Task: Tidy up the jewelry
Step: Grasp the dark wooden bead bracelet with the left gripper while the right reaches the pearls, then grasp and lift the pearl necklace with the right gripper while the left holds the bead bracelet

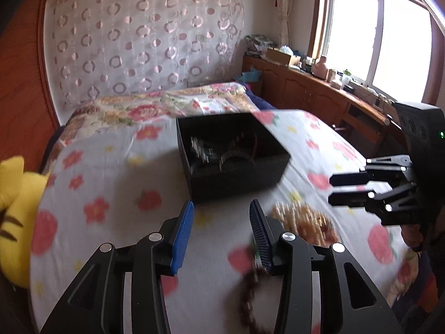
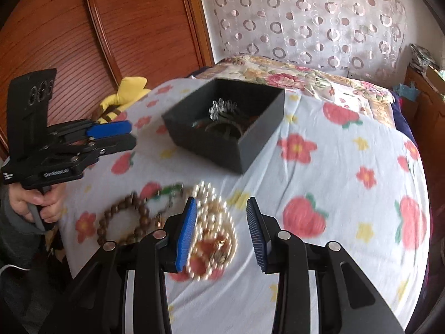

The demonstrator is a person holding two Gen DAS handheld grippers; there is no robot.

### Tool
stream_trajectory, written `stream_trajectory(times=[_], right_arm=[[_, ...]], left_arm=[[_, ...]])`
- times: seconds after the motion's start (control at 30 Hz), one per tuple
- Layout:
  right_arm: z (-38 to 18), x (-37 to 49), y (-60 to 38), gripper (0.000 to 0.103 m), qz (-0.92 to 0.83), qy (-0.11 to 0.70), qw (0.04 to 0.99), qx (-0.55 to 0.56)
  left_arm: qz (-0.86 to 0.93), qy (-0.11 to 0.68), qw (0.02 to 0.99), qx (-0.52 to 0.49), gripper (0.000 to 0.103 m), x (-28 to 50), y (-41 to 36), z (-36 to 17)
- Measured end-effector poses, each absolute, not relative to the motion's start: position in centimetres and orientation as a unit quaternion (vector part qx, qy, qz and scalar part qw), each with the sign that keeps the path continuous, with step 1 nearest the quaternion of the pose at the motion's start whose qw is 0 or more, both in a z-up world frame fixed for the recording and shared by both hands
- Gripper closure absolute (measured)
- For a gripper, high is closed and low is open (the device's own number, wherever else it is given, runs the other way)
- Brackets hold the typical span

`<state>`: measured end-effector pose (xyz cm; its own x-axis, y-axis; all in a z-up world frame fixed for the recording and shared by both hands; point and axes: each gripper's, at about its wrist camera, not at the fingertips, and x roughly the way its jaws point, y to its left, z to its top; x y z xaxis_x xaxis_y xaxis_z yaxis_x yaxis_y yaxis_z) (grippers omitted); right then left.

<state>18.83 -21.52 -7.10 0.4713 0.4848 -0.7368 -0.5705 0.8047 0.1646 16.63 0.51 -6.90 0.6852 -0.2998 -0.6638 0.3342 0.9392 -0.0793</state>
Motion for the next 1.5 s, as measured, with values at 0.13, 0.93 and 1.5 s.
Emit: stream_trajectory(times=[0.13,0.93,1.5], right_arm=[[-8.3,17.2,-22.0,0.063,0.292,0.413,0.861,-0.05],[-10.1,12.8,-23.4,0.063,0.273,0.415,0.867,-0.037],[-9.6,17.6,-17.9,0.081,0.284,0.42,0.859,-0.072]], left_arm=[[-0.179,0.375,0.909,0.021,0.063,14.5,0.6,-8.1],[-0.169,0.402,0.898,0.067,0.089,13.5,-1.1,-11.6],[-0.166,0.331,0.929,0.008,0.089,9.0,2.1,-6.8]])
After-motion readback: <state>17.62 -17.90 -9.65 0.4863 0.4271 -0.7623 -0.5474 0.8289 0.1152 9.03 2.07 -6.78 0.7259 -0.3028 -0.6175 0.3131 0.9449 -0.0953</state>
